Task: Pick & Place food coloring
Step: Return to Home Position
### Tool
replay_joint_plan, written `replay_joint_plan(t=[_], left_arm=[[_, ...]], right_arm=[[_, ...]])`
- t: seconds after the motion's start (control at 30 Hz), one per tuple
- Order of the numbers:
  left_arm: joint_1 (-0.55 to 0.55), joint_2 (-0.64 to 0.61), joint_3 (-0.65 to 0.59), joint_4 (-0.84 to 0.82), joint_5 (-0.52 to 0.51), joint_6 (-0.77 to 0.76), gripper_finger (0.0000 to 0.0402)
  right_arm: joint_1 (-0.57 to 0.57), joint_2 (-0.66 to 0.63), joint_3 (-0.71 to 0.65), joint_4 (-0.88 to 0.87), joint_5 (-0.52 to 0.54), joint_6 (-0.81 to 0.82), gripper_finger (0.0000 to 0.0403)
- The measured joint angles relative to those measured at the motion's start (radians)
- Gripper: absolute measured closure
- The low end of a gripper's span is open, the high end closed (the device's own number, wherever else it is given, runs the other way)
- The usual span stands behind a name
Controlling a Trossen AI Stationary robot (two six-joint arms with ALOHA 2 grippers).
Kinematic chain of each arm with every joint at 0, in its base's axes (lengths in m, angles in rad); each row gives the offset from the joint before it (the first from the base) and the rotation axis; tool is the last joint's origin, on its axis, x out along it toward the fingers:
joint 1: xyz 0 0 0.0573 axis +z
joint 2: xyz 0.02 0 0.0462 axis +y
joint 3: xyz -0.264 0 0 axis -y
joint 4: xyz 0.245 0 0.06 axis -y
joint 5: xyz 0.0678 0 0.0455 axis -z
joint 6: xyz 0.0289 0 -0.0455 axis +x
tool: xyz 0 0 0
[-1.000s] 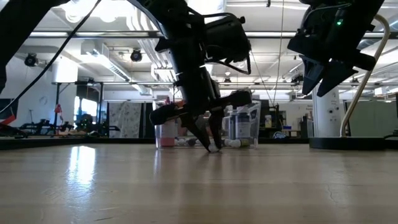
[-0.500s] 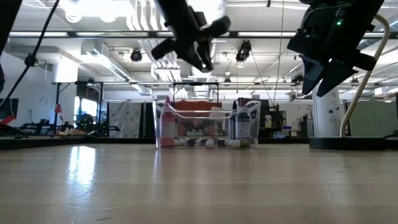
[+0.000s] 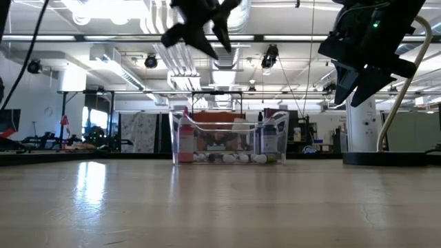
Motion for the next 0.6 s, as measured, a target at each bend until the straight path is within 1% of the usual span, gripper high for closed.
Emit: replay_joint_plan(t=[0.17, 0.23, 0.27, 0.3, 0.37, 0.4, 0.43, 0.53, 0.6], left_arm=[[-0.058, -0.105, 0.0, -0.012, -0.002, 0.142, 0.0248], [-0.074, -0.15, 0.0, -0.025, -0.002, 0.19, 0.0248], [-0.076, -0.172, 0.0, -0.026, -0.001, 0.206, 0.0248], [-0.08, -0.197, 0.001, -0.047, 0.007, 0.188, 0.0248], [-0.083, -0.23, 0.0, -0.082, 0.051, 0.111, 0.0248], [-0.089, -0.247, 0.0, -0.074, 0.075, 0.124, 0.0248], [-0.098, -0.261, 0.0, -0.074, 0.113, 0.17, 0.0248], [-0.116, -0.292, -0.001, -0.042, 0.284, 0.291, 0.0248], [-0.123, -0.308, -0.022, 0.01, 0.349, 0.337, 0.0248]], right_arm=[[0.0, 0.0, 0.001, 0.001, 0.001, -0.047, 0.0195], [0.0, 0.0, 0.004, 0.001, 0.001, -0.093, 0.0195], [0.0, -0.001, 0.007, 0.001, 0.003, -0.124, 0.0195], [0.0, -0.001, 0.01, 0.0, 0.004, -0.15, 0.0195], [0.0, -0.003, 0.028, -0.002, 0.001, -0.146, 0.0195], [0.0, -0.008, 0.044, 0.001, -0.016, -0.119, 0.0195], [0.001, -0.012, 0.061, 0.009, -0.036, -0.119, 0.0195], [0.027, -0.034, 0.111, 0.1, -0.069, -0.305, 0.0195], [0.06, -0.067, 0.133, 0.248, -0.1, -0.488, 0.0195]])
